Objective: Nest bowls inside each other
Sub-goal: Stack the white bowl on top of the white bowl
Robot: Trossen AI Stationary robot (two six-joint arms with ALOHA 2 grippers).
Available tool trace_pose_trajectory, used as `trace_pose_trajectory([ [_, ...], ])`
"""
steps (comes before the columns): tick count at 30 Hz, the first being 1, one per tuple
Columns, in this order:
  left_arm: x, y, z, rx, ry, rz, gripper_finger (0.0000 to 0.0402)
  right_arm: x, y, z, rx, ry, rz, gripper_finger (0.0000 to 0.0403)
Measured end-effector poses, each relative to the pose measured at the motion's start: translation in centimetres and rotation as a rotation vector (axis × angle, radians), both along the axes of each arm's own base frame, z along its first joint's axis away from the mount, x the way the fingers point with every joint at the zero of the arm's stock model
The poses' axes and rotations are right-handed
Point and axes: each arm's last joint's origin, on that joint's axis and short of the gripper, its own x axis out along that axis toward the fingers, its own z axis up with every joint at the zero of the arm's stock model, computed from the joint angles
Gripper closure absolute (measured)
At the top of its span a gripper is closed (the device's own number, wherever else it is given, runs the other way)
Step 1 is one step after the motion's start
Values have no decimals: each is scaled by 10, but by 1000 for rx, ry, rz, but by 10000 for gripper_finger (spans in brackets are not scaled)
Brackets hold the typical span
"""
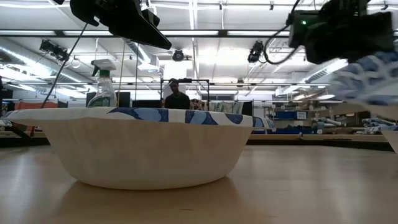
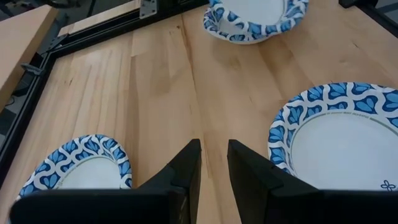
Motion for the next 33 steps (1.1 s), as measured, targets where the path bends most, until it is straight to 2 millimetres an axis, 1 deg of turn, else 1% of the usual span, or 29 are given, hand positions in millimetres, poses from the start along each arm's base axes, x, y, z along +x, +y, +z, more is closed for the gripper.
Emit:
trace_pose_trajectory([
  [4,1,0,1,-3,-13,0,317,-8,0,-3,-112,62,39,379],
  [8,1,0,3,-7,-31,0,317,-12,0,-5,-167,79,65,379],
  [13,1,0,3,-7,-30,0,317,-14,0,-7,-275,114,97,378],
  [16,1,0,3,-6,-29,0,317,-14,0,-7,-299,123,97,373],
  [19,1,0,3,7,-29,-8,317,-14,0,-7,-298,139,83,356],
  [24,1,0,3,11,-29,-10,317,-16,0,-8,-298,174,68,308],
  [27,1,0,3,16,-29,-13,317,-19,2,-7,-247,209,73,281],
  [30,1,0,3,25,-28,-18,317,-24,3,-6,-210,257,74,265],
  [33,1,0,3,32,-29,-22,317,-27,3,-5,-205,306,64,258],
])
